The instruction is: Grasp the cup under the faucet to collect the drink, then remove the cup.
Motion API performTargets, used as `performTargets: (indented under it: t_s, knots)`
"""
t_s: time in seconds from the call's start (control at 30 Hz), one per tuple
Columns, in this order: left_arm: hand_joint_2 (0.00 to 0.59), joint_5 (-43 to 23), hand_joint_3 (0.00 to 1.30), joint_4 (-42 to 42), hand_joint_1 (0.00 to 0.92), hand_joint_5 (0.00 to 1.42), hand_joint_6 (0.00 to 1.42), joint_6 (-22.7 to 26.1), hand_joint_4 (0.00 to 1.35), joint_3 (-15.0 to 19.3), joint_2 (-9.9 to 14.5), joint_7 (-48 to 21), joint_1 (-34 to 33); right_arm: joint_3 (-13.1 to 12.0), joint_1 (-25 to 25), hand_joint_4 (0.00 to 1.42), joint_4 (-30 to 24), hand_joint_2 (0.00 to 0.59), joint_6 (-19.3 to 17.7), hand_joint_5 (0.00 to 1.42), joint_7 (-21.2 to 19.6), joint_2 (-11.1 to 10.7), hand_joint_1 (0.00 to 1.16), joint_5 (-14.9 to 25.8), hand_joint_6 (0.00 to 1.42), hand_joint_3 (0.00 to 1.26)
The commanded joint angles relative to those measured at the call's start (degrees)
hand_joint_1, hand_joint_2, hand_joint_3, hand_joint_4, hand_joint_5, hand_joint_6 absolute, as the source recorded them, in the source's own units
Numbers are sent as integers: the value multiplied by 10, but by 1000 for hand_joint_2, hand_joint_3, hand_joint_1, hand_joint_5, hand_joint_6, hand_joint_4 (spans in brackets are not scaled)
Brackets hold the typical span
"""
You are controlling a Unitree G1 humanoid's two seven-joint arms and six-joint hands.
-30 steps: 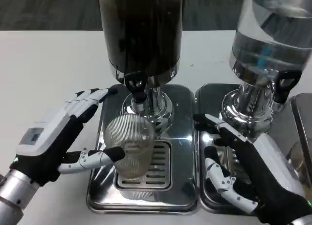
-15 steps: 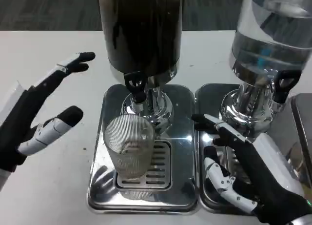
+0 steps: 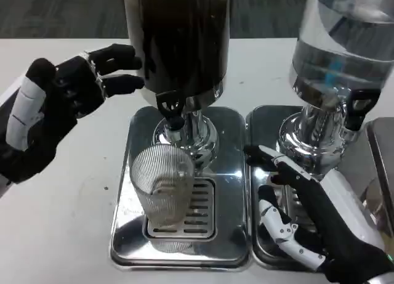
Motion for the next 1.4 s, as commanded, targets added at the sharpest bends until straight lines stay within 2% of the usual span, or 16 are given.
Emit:
performTargets:
  t_s: [0.03,0.23,0.53,0.73,1.4]
  knots:
    - [101,-34,320,-33,0,311,233,91,253,27,-8,-51,-10,0,1,234,10,586,-4,210,-8,3,481,5,266,197]
    - [100,-58,334,-62,0,328,246,191,269,57,-15,-81,-17,0,-4,234,17,586,-7,210,-12,5,485,3,266,199]
    - [99,-43,324,-60,0,272,219,275,205,70,-13,-107,-46,2,-5,234,25,586,-11,210,-21,10,490,6,266,200]
    - [93,-22,305,-53,0,193,151,294,102,64,-20,-120,-67,6,-4,234,29,586,-11,210,-29,14,492,2,266,200]
    - [99,24,264,-34,0,184,140,311,108,35,-52,-155,-102,14,-15,243,47,586,-13,210,-38,23,497,5,266,200]
